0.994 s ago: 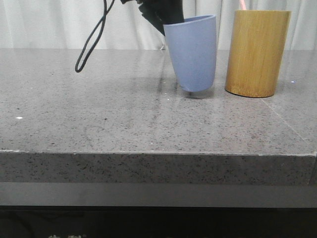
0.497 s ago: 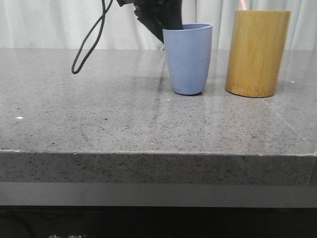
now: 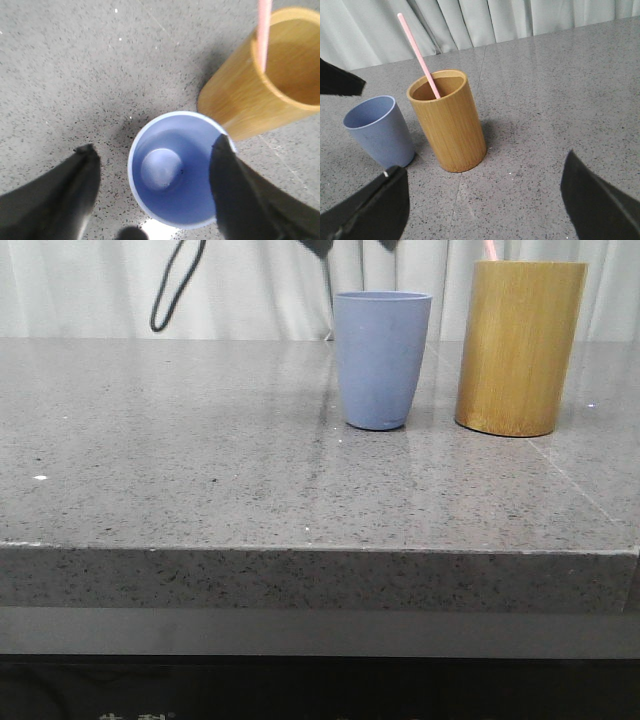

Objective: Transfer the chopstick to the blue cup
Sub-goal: 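Open the left gripper and lift it away from the cup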

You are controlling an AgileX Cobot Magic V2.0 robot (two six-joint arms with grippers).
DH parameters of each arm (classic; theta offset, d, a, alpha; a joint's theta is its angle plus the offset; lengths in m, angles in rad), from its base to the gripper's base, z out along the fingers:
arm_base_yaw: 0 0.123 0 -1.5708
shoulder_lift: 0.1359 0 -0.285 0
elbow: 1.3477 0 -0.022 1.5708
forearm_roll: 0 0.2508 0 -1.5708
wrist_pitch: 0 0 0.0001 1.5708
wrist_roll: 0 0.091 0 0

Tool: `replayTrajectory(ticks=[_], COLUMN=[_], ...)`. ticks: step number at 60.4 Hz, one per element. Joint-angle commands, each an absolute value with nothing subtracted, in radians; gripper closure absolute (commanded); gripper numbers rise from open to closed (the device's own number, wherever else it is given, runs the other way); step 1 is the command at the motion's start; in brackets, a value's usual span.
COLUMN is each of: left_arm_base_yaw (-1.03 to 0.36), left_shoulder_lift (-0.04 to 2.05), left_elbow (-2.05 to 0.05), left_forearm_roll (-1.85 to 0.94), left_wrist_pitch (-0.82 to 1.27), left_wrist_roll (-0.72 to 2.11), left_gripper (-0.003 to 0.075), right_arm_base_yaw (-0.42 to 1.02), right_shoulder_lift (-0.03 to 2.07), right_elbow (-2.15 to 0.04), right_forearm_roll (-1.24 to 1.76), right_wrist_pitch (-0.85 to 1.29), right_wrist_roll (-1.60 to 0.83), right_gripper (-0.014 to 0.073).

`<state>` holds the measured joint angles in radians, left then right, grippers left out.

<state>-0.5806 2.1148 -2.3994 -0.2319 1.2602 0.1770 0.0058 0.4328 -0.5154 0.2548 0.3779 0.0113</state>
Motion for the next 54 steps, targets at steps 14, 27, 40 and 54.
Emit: replayTrajectory(ticks=[14,27,40,54], left_arm_base_yaw=[-0.583,-0.519,-0.358,-0.162], left_shoulder_lift=[1.911,1.773,1.614,1.412], left_elbow=[-2.302,-2.108,-1.897,-1.584], left_forearm_roll=[-0.094,-0.022,-0.04,-0.09], left_wrist_pitch=[1.282,1.282,1.257,1.101], left_wrist_roll=[0.162,0.135,0.108,0.103], left_gripper=[0.0741,0.0738,0.0738,0.0738], right_arm_base_yaw=[0.003,0.003,0.003,0.003], right_shoulder_lift=[0.444,0.444,0.444,0.444], right_elbow=[-0.552,-0.552,-0.552,-0.552], right_forearm_roll=[0.263,0.263,0.263,0.263], right_wrist_pitch=[0.329,0.335,0.335,0.335], right_wrist_roll=[0.0,0.0,0.0,0.0], right_gripper=[-0.0033,-0.0033,-0.0033,-0.0033])
